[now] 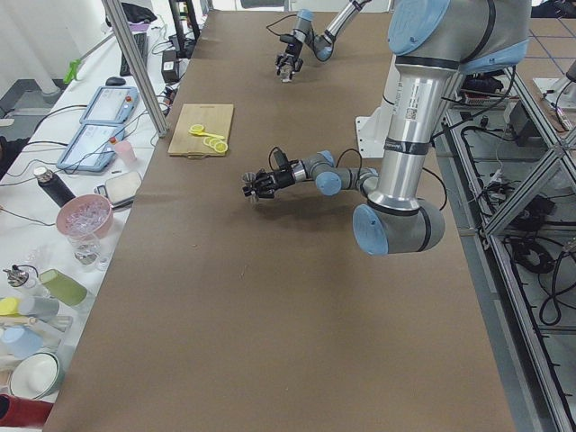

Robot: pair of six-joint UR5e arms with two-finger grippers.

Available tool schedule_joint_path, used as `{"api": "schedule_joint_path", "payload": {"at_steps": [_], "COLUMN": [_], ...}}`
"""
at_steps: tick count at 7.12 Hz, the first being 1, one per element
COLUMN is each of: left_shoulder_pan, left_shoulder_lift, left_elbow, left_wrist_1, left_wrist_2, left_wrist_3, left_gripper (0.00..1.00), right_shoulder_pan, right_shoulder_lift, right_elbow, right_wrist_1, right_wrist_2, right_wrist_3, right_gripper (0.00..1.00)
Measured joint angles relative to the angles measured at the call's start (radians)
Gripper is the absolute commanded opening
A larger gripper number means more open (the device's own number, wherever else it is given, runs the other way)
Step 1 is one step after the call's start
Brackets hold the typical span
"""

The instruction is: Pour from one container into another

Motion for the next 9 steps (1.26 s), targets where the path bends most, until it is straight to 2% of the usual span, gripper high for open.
{"api": "schedule_joint_path", "payload": {"at_steps": [2, 4, 6, 9], "left_shoulder_pan": [-0.026, -0.033, -0.03, 0.027], "left_shoulder_lift": [-0.005, -0.026, -0.095, -0.197], "left_elbow": [-0.024, -0.028, -0.018, -0.003], "left_wrist_1": [-0.115, -0.271, -0.325, -0.366], "left_wrist_2": [-0.03, -0.121, -0.168, -0.175], "left_wrist_3": [0.124, 0.29, 0.376, 0.485], "left_gripper": [0.0, 0.0, 0.0, 0.0], "right_shoulder_pan": [0.0, 0.0, 0.0, 0.0], "right_shoulder_lift": [0.0, -0.001, -0.003, -0.003], "right_elbow": [0.0, 0.0, 0.0, 0.0], "right_wrist_1": [0.0, 0.001, 0.001, 0.001], "right_wrist_2": [0.0, 0.0, 0.0, 0.0], "right_wrist_3": [0.0, 0.0, 0.0, 0.0], "right_gripper": [0.65, 0.65, 0.64, 0.64]}}
